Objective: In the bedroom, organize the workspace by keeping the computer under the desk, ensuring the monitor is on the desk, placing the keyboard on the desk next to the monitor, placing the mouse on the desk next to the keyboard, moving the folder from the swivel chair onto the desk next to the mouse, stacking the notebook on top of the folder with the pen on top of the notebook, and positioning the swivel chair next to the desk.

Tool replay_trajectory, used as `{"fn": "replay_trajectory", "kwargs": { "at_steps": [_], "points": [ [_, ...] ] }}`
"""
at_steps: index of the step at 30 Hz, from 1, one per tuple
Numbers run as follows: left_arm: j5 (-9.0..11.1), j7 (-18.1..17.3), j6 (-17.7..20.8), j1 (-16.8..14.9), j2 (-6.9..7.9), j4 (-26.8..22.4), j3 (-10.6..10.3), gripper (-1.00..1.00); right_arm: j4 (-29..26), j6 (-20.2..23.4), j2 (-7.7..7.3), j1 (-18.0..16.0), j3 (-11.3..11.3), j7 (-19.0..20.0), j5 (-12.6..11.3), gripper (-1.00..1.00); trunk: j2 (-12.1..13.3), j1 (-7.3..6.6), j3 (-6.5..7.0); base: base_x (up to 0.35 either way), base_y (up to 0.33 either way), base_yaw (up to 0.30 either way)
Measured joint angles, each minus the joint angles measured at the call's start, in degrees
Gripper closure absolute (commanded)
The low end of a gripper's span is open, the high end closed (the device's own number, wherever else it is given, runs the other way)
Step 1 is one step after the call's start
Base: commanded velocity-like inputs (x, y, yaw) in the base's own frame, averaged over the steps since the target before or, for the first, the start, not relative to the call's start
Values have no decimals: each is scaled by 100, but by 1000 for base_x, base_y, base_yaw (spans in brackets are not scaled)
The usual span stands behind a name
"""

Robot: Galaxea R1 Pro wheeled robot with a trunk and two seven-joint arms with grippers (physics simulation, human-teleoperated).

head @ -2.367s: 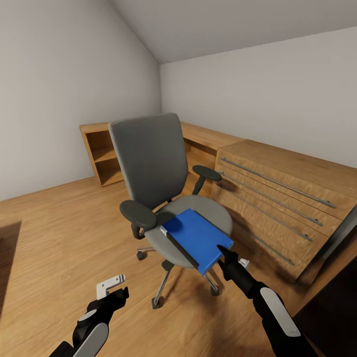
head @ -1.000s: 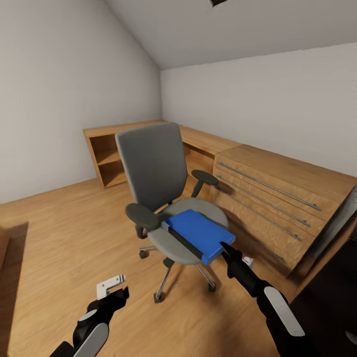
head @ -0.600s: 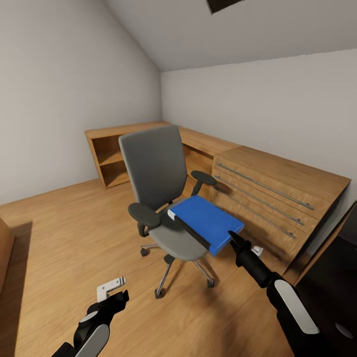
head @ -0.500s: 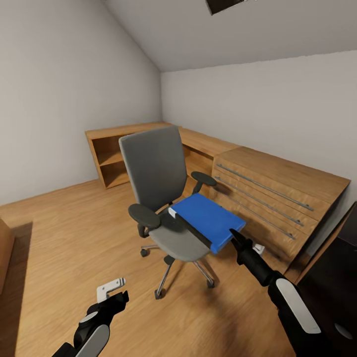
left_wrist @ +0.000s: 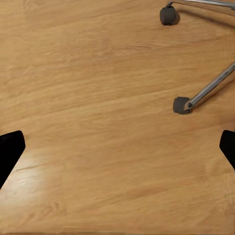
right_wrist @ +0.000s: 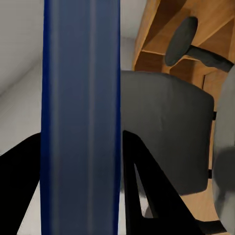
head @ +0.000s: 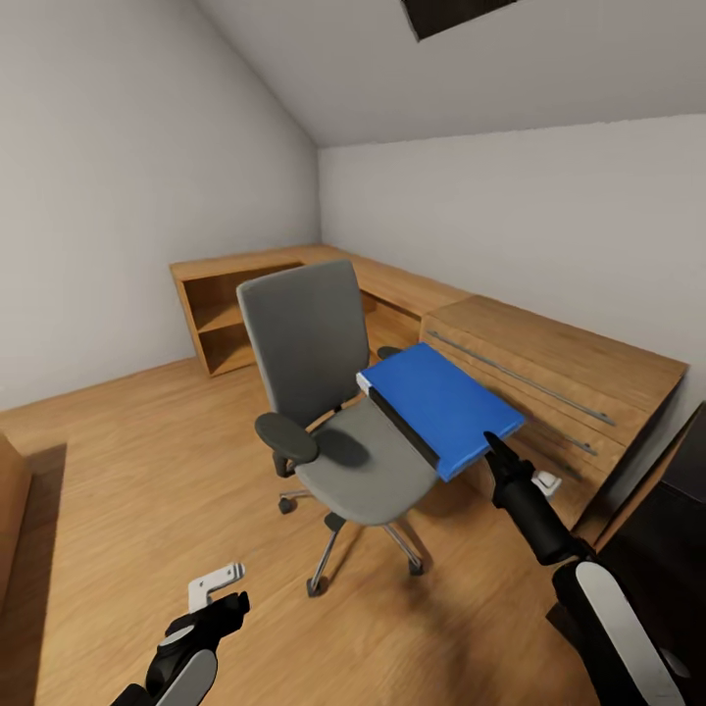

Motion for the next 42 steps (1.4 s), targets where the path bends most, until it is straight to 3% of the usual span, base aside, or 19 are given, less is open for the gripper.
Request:
{"fn": "replay_trajectory", "kwargs": {
  "at_steps": [4, 5, 7, 10, 14, 18, 21, 27, 30, 42],
  "points": [
    [-2, -5, -8, 0, -4, 447, -8, -100, -181, -114, 9, 72, 11, -365, 206, 100, 161, -85, 72, -275, 0, 0],
    [-3, -10, -12, 0, -23, 588, -10, -100, -203, -123, 17, 76, 16, -539, 354, 100, 201, -107, 89, -316, 0, 0],
    [-15, -15, -24, 1, -135, 985, -4, -100, -237, -191, 34, 81, 25, -827, 708, 100, 281, -150, 125, -326, 0, 0],
    [-37, -56, -112, 0, -258, 1574, 11, -100, -253, -307, 34, 83, 50, -944, 881, 100, 402, -218, 180, -176, 0, 0],
    [-26, -431, -548, 0, -288, 2009, -85, -100, -258, -322, 27, 83, 34, -903, 917, 100, 562, -308, 252, -32, 0, 0],
    [-43, -578, -638, 0, -291, 2221, -383, -100, -248, -322, 29, 83, 36, -662, 911, 100, 722, -396, 323, -5, 0, 0],
    [-46, -600, -654, 0, -292, 2256, -457, -100, -249, -327, 32, 83, 40, -538, 907, 100, 842, -462, 377, -1, 0, 0],
    [-36, -607, -732, 0, -295, 2267, -495, -100, -250, -380, 60, 83, 42, -447, 910, 100, 1083, -592, 485, -53, 0, 0],
    [-30, -607, -761, 0, -292, 2275, -516, -100, -249, -384, 67, 97, 37, -150, 892, 100, 1204, -656, 539, -287, 0, 0],
    [-38, -608, -773, 0, -292, 2356, -526, -100, -241, -561, 65, 101, 10, -101, 898, 100, 1685, -923, 754, -94, 0, -10]
  ]
}}
